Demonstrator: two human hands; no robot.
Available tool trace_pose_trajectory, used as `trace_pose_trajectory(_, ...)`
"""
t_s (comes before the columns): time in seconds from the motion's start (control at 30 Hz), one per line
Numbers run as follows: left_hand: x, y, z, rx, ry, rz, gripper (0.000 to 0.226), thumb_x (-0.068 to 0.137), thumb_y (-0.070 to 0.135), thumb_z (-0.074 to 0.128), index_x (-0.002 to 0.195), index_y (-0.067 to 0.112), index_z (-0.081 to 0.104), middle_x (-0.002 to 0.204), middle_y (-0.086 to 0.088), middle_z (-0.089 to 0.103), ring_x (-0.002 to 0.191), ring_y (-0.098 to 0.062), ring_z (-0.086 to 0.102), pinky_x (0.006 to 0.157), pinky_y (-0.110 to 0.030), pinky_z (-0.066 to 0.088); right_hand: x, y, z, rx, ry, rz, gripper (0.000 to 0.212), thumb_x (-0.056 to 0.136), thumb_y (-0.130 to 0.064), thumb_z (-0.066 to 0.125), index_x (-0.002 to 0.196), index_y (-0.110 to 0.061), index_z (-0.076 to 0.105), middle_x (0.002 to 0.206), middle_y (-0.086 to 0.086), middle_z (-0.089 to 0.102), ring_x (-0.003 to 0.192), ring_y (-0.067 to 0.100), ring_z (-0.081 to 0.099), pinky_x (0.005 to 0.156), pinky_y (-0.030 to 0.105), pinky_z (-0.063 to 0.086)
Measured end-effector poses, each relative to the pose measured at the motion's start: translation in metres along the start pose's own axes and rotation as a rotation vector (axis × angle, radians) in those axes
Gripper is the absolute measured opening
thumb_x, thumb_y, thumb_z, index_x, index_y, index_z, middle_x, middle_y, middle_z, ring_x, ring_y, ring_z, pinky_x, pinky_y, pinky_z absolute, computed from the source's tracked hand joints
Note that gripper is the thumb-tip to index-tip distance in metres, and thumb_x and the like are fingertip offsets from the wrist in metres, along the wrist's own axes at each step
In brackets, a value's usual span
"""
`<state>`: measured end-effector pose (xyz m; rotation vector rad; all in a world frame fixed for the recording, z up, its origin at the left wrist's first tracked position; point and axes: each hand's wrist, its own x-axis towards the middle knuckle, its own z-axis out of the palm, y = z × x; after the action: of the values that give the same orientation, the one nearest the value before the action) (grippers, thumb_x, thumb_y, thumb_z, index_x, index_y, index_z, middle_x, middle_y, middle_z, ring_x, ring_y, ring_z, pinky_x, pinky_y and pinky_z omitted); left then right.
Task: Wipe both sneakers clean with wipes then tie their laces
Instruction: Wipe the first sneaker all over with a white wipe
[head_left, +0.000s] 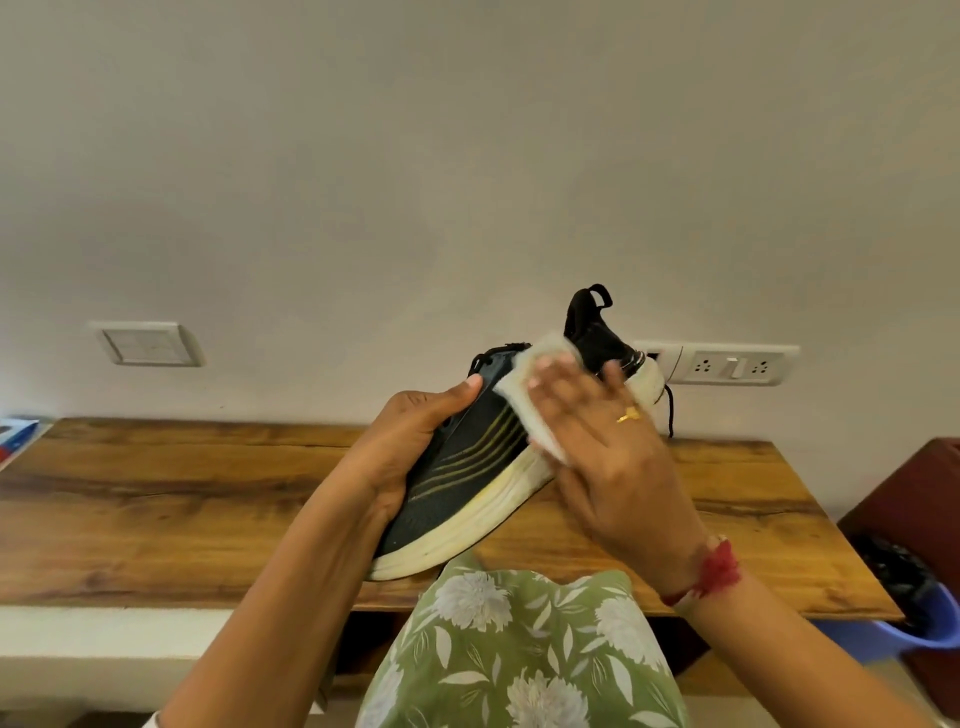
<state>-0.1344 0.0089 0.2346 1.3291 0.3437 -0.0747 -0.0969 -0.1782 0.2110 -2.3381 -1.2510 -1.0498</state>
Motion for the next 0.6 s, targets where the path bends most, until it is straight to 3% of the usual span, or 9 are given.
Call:
trace_pose_trajectory(0.07, 0.001, -0.001, 0.002, -0.02, -0.001, 0.002, 0.044, 0.07, 0.039, 0.071, 0.085, -0.002, 0.073, 0.083, -0.019, 0.072, 0.072, -0.029, 0.068, 0.075, -0.033, 0.054, -0.001, -0.002, 0.0, -0.043, -0.04, -0.096, 0.044, 0.092, -0.019, 0.044, 0.132, -0.001, 0.051, 0.139, 0.015, 0.048, 0.134, 0.026, 0.041, 0.115, 0.045, 0.022)
trace_pose_trajectory(0.2, 0.001, -0.001, 0.003, 0.03, 0.004, 0.027, 0.046, 0.07, 0.041, 0.069, 0.082, -0.004, 0.072, 0.077, -0.017, 0.07, 0.067, -0.026, 0.066, 0.07, -0.03, 0.053, 0.009, 0.005, -0.005, -0.025, 0.006, 0.048, 0.044, 0.093, -0.02, 0.043, 0.133, -0.002, 0.05, 0.139, 0.014, 0.048, 0.134, 0.024, 0.04, 0.115, 0.045, 0.021)
trace_pose_trajectory(0.33, 0.001, -0.004, 0.002, 0.024, 0.017, 0.062, 0.037, 0.083, 0.031, 0.066, 0.082, -0.005, 0.071, 0.076, -0.017, 0.071, 0.069, -0.026, 0.066, 0.069, -0.03, 0.052, 0.007, -0.005, -0.001, -0.04, -0.101, -0.103, 0.044, 0.092, -0.021, 0.043, 0.13, -0.002, 0.053, 0.137, 0.014, 0.051, 0.131, 0.024, 0.044, 0.114, 0.044, 0.023)
trace_pose_trajectory(0.4, -0.001, -0.004, 0.003, 0.047, -0.003, 0.056, 0.035, 0.085, 0.032, 0.065, 0.076, -0.001, 0.072, 0.07, -0.014, 0.07, 0.062, -0.023, 0.065, 0.063, -0.027, 0.053, 0.012, 0.001, -0.004, -0.044, -0.078, 0.017, 0.044, 0.092, -0.021, 0.042, 0.131, -0.003, 0.054, 0.136, 0.013, 0.053, 0.13, 0.025, 0.046, 0.114, 0.044, 0.021)
trace_pose_trajectory(0.5, 0.0, -0.007, 0.003, 0.059, 0.015, 0.075, 0.031, 0.086, 0.026, 0.065, 0.067, 0.003, 0.072, 0.066, -0.012, 0.069, 0.06, -0.022, 0.065, 0.06, -0.026, 0.052, 0.013, -0.01, -0.003, 0.006, -0.133, -0.005, 0.045, 0.091, -0.021, 0.041, 0.131, -0.003, 0.053, 0.136, 0.013, 0.052, 0.132, 0.024, 0.044, 0.115, 0.042, 0.019)
trace_pose_trajectory(0.6, 0.002, -0.008, 0.0, 0.049, 0.016, 0.079, 0.027, 0.084, 0.024, 0.066, 0.066, 0.004, 0.072, 0.067, -0.013, 0.069, 0.062, -0.024, 0.065, 0.062, -0.028, 0.052, 0.004, -0.022, -0.006, 0.211, -0.146, -0.031, 0.043, 0.092, -0.021, 0.041, 0.131, -0.006, 0.052, 0.137, 0.009, 0.052, 0.132, 0.018, 0.043, 0.117, 0.037, 0.017)
